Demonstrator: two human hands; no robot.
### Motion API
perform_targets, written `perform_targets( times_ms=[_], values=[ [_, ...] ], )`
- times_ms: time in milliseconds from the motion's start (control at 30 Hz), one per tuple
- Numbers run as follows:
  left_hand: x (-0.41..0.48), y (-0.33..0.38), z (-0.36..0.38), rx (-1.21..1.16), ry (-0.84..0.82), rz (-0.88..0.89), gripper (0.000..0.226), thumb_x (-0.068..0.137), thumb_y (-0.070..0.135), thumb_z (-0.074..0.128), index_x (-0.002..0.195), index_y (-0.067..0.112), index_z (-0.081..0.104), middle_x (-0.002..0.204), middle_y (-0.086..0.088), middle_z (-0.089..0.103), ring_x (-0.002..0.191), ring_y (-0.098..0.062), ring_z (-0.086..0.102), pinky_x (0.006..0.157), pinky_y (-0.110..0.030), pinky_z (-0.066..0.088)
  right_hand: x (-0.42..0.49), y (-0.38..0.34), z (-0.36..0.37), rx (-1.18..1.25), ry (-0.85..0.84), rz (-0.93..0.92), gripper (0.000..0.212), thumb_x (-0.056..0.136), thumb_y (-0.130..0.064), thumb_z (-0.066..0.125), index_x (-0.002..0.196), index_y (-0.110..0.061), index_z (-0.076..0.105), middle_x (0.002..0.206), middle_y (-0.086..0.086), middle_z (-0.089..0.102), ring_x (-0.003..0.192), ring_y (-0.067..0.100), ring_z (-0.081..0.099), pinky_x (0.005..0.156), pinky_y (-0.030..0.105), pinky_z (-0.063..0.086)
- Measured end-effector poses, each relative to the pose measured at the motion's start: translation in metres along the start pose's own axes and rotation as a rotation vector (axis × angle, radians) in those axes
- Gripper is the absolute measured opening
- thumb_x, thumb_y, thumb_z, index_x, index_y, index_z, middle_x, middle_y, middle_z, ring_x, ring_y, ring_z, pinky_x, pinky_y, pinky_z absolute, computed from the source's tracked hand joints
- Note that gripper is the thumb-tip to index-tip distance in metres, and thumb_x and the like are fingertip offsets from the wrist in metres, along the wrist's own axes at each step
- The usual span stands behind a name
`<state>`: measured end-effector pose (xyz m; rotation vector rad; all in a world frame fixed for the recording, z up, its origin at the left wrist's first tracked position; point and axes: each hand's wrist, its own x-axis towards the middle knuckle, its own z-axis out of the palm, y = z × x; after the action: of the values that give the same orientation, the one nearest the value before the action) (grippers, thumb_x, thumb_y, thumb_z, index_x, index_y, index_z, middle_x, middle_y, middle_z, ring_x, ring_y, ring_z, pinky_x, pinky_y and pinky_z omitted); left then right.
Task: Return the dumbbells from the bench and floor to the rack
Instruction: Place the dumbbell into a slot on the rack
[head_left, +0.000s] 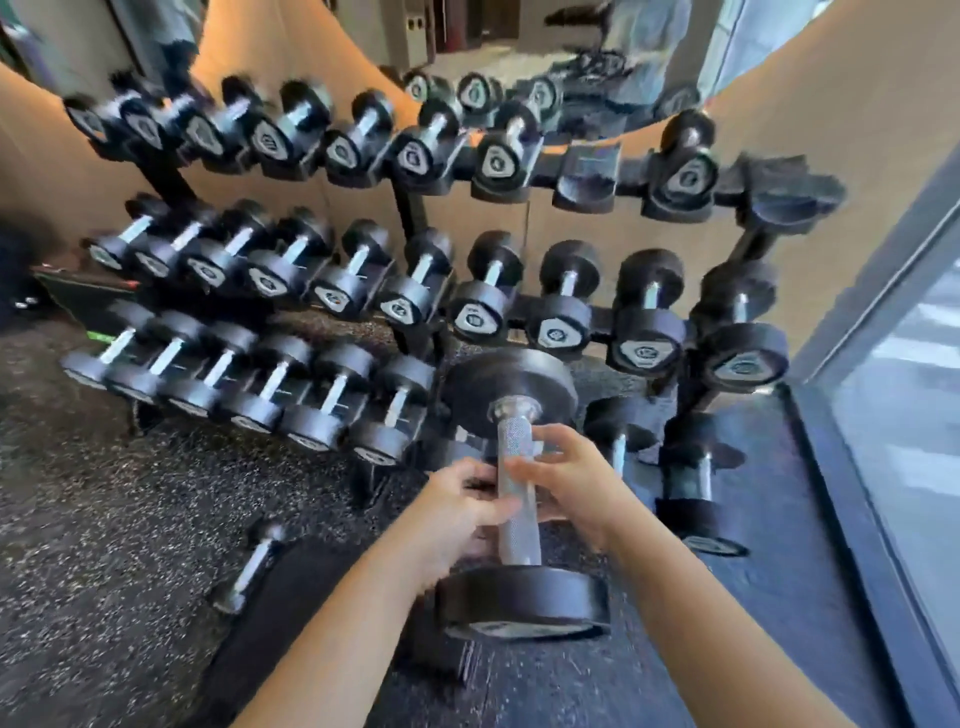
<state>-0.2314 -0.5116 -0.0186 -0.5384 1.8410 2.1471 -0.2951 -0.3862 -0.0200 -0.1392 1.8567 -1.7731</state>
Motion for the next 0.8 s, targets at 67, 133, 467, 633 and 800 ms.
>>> perform_targets(
  times_ms=[67, 133, 467, 633, 800],
  values=[
    [0.023, 0.01, 0.02, 0.026, -0.054, -0.007, 0.015, 0.082, -0.003, 0.059, 0.088, 0.008, 0.051, 0.085, -0.014, 0.059, 0.073, -0.027, 0.062, 0.065, -0.038, 0.053, 0.006, -0.004, -0.027, 0.021, 0.059, -0.002, 0.026, 0.08, -0.005, 0.064, 0.1, -0.014, 0.052, 0.082, 0.006, 0.066, 0.057, 0.011, 0.067, 0.048, 0.029, 0.056],
    [0.046, 0.019, 0.037, 0.051, -0.107, -0.012, 0.015, 0.082, -0.002, 0.058, 0.091, 0.007, 0.051, 0.087, -0.016, 0.059, 0.078, -0.03, 0.063, 0.069, -0.041, 0.053, 0.015, -0.007, -0.051, 0.048, 0.132, 0.003, 0.023, 0.079, -0.005, 0.065, 0.094, -0.017, 0.053, 0.08, 0.006, 0.065, 0.052, 0.009, 0.066, 0.045, 0.025, 0.054],
    [0.2, 0.068, 0.082, 0.135, -0.315, -0.069, 0.017, 0.081, 0.002, 0.062, 0.093, 0.007, 0.051, 0.096, -0.02, 0.061, 0.068, -0.022, 0.064, 0.062, -0.037, 0.053, 0.113, -0.035, -0.144, 0.071, 0.373, 0.042, 0.022, 0.08, -0.007, 0.066, 0.095, -0.017, 0.055, 0.076, 0.007, 0.064, 0.049, 0.007, 0.064, 0.042, 0.023, 0.05],
    [0.27, 0.107, 0.096, 0.168, -0.379, -0.056, 0.021, 0.08, 0.002, 0.062, 0.098, 0.006, 0.051, 0.09, -0.017, 0.061, 0.061, -0.019, 0.065, 0.05, -0.029, 0.054, 0.165, -0.062, -0.181, 0.123, 0.437, 0.015, 0.023, 0.08, -0.004, 0.065, 0.096, -0.016, 0.053, 0.076, 0.009, 0.064, 0.045, 0.007, 0.063, 0.039, 0.019, 0.047],
    [0.324, 0.139, 0.118, 0.188, -0.435, -0.051, 0.026, 0.081, 0.0, 0.062, 0.103, 0.0, 0.05, 0.089, -0.018, 0.06, 0.068, -0.024, 0.065, 0.059, -0.036, 0.053, 0.205, -0.083, -0.218, 0.164, 0.486, -0.011, 0.024, 0.081, -0.005, 0.065, 0.09, -0.023, 0.053, 0.081, 0.008, 0.066, 0.052, 0.008, 0.066, 0.043, 0.024, 0.053]
  ],
)
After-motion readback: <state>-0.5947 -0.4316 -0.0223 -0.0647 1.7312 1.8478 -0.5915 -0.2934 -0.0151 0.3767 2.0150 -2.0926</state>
